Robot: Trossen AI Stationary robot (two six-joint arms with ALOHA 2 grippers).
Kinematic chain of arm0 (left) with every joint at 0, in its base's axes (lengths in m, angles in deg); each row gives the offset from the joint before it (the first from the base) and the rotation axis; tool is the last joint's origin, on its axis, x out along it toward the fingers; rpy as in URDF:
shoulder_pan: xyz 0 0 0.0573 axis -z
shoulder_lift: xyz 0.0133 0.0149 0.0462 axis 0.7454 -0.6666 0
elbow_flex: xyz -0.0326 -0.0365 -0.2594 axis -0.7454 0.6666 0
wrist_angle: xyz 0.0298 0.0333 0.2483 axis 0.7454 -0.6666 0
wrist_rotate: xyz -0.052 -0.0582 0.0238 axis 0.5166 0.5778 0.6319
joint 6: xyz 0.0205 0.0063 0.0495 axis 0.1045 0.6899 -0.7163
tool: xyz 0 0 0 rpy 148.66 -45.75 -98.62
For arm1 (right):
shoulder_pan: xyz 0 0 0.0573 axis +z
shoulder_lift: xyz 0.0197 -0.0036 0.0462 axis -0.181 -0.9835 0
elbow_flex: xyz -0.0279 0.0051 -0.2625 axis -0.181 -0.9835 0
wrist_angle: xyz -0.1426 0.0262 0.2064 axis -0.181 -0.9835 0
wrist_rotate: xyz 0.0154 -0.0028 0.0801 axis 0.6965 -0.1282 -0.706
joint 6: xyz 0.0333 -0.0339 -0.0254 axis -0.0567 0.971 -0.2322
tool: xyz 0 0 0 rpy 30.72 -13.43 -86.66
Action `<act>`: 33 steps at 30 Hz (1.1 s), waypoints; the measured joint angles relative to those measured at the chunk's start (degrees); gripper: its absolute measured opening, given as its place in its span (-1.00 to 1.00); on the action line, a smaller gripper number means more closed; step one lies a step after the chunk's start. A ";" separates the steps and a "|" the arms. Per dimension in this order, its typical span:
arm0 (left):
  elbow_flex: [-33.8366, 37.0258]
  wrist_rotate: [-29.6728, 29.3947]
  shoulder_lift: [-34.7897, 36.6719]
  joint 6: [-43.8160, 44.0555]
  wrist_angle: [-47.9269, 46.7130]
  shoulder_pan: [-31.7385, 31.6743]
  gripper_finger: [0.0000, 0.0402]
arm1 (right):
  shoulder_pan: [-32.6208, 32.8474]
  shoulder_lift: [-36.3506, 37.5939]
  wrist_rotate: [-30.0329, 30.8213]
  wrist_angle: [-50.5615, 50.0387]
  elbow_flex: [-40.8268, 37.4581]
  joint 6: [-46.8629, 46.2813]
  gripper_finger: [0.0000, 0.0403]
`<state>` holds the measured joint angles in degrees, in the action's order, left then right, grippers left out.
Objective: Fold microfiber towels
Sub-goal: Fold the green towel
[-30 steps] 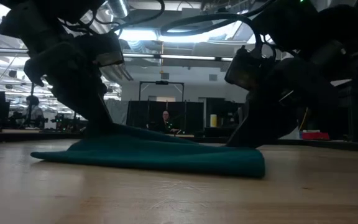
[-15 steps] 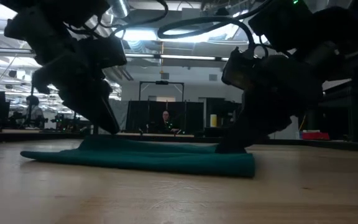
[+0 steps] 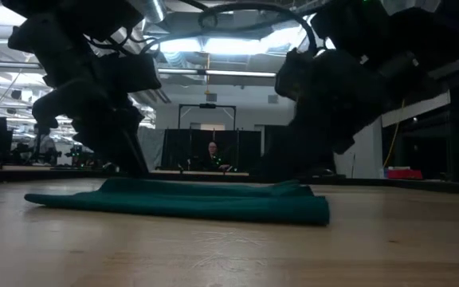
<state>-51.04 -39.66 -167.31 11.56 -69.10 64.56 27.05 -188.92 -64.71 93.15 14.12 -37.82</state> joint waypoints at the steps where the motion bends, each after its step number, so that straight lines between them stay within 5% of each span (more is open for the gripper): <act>1: 0.00 0.33 0.00 -0.06 -0.02 0.00 -0.58 | -0.12 0.08 -0.05 -0.37 0.01 0.03 0.07; 14: -0.09 6.87 0.02 -6.56 -2.98 -0.38 -0.58 | -2.32 0.17 -1.20 -6.28 -0.01 -0.20 0.40; 33: -0.32 11.23 -4.77 -7.07 2.38 -3.64 -0.58 | -0.96 0.32 -0.79 -8.34 0.07 -0.02 0.22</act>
<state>-51.36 -28.44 -172.09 4.49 -66.72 60.91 26.09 -188.60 -65.49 84.81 14.19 -37.84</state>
